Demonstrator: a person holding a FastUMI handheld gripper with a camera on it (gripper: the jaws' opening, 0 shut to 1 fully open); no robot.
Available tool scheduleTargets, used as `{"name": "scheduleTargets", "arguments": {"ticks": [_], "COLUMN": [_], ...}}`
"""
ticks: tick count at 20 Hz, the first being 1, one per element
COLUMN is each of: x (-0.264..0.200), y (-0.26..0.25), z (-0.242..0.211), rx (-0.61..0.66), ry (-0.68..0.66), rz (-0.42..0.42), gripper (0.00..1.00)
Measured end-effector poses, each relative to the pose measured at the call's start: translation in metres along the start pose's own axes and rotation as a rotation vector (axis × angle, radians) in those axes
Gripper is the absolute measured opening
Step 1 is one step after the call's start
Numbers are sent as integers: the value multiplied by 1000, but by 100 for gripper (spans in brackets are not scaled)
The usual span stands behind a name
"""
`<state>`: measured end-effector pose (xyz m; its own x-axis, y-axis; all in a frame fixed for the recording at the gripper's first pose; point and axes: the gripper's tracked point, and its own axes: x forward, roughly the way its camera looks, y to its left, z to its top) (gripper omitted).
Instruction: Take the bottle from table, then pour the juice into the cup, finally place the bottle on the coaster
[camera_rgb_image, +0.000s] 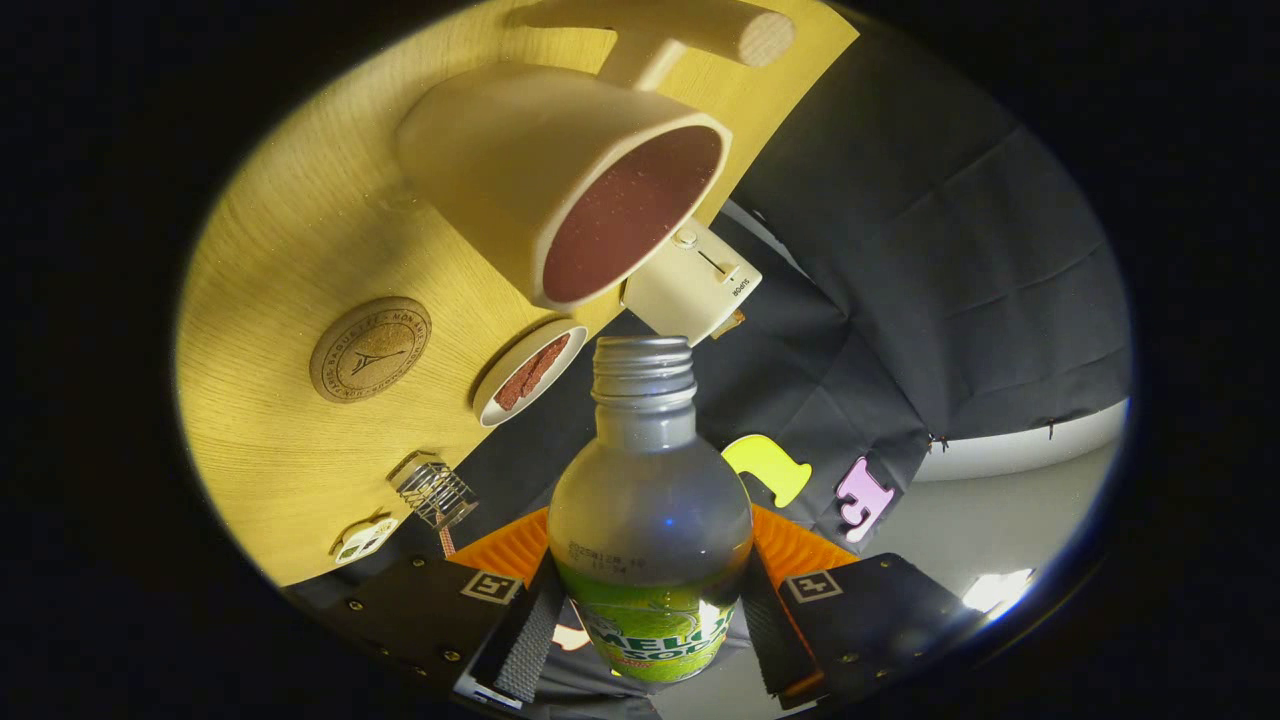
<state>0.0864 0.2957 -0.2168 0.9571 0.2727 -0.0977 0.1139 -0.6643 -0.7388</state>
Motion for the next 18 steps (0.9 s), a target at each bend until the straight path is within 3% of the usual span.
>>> {"name": "scheduleTargets", "arguments": {"ticks": [12,15,18], "x": [-2,-3,-4], "y": [0,3,9], "z": [2,1,-1], "rx": [16,95,270], "ry": [-8,-6,-6], "rz": [-3,-8,16], "gripper": [80,80,80]}}
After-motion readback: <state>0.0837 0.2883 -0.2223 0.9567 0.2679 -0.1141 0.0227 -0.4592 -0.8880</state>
